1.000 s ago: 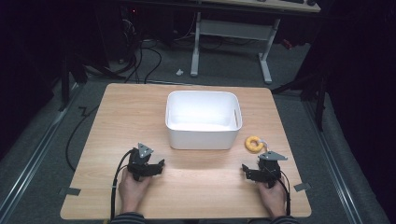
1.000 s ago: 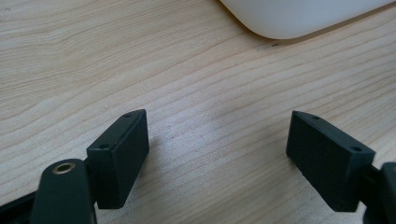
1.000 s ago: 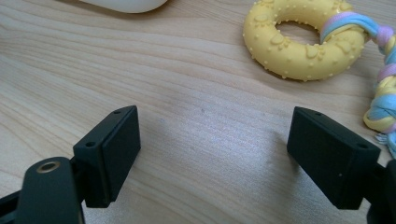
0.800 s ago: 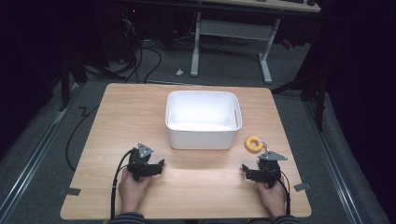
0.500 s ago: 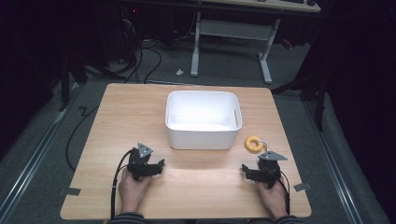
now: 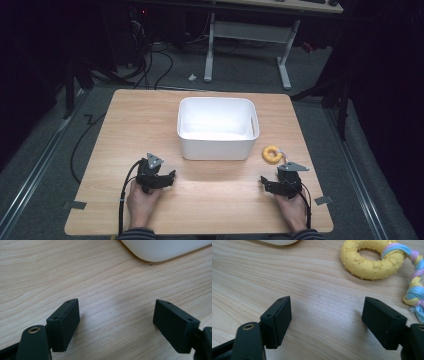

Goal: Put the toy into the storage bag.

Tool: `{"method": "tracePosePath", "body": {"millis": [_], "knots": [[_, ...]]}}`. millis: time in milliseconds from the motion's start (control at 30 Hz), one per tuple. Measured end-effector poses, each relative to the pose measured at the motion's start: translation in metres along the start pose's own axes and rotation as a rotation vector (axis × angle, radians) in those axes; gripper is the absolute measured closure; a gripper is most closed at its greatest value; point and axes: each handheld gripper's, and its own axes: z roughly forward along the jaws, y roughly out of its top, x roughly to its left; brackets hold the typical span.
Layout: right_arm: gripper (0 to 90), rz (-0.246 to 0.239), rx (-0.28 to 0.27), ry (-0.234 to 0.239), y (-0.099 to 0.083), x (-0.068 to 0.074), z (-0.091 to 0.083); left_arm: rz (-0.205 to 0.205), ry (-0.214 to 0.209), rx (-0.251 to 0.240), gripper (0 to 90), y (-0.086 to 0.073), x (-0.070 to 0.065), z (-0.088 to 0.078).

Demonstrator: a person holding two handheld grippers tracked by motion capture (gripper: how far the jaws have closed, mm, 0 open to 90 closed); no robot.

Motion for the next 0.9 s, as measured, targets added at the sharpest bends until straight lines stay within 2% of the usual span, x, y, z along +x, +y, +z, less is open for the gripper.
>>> {"method": "tracePosePath", "body": {"millis": [267, 500, 667, 900], "knots": [[31.7, 0.032, 0.004, 0.003, -0.004, -0.006, -0.010, -0.002, 0.003, 0.000, 21.7, 0.000, 0.000, 0.000], [38.9, 0.072, -0.050, 0.012, -0.009, -0.019, -0.029, -0.002, 0.003, -0.001, 21.7, 0.000, 0.000, 0.000], [44.5, 0.086, -0.062, 0.023, -0.009, -0.029, -0.037, -0.002, 0.003, 0.000, 21.7, 0.000, 0.000, 0.000], [47.6, 0.092, -0.071, 0.031, -0.005, -0.039, -0.041, -0.003, 0.003, -0.001, 21.8, 0.000, 0.000, 0.000]]}}
